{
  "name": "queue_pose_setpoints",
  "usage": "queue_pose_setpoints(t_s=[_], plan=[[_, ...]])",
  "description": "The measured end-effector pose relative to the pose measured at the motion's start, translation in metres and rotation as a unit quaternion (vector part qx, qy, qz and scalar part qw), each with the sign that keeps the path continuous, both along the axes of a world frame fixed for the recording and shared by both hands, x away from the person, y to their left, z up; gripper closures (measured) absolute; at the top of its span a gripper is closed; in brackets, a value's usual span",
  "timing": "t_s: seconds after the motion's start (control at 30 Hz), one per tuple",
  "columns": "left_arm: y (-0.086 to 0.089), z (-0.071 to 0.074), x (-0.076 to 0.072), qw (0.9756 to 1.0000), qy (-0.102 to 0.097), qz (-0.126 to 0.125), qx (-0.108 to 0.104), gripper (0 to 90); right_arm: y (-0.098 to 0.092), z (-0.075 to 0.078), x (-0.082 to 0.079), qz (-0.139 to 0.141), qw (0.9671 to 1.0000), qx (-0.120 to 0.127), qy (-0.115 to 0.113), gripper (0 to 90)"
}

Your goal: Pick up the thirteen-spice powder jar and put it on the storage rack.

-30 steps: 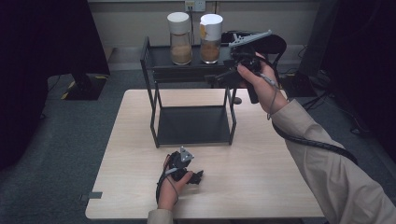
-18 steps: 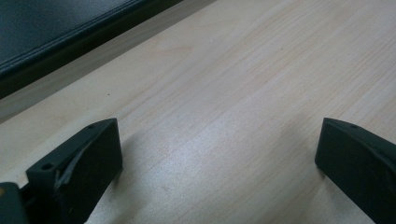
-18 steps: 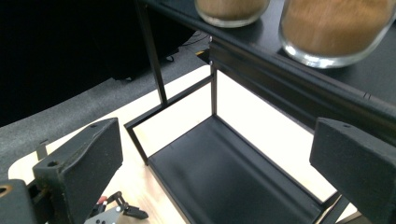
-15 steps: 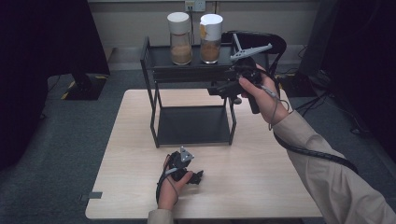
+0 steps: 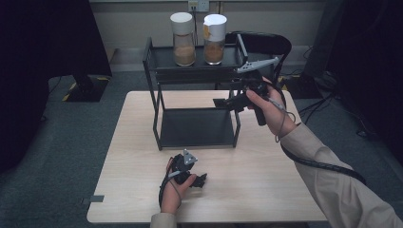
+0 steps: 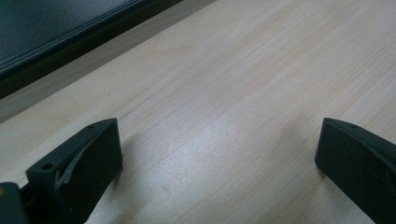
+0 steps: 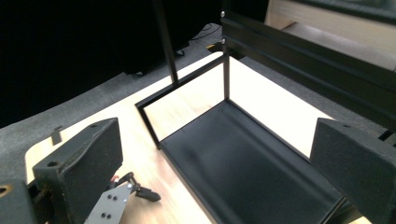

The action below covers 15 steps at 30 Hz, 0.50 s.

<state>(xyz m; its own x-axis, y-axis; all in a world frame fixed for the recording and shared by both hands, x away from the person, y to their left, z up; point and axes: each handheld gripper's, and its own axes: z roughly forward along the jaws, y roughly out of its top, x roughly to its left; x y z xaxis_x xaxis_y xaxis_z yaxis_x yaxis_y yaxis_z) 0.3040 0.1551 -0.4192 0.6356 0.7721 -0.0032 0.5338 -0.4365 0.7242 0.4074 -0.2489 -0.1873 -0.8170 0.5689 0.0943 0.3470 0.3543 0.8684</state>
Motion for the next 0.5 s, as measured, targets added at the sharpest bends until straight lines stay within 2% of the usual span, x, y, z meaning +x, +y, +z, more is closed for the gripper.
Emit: queue_pose_setpoints(t_s=[0.5], plan=[[0.0,0.0,0.0,1.0,0.0,0.0,0.0,0.0,-0.01,-0.022,-0.011,0.011,0.9999,-0.002,0.009,1.5]])
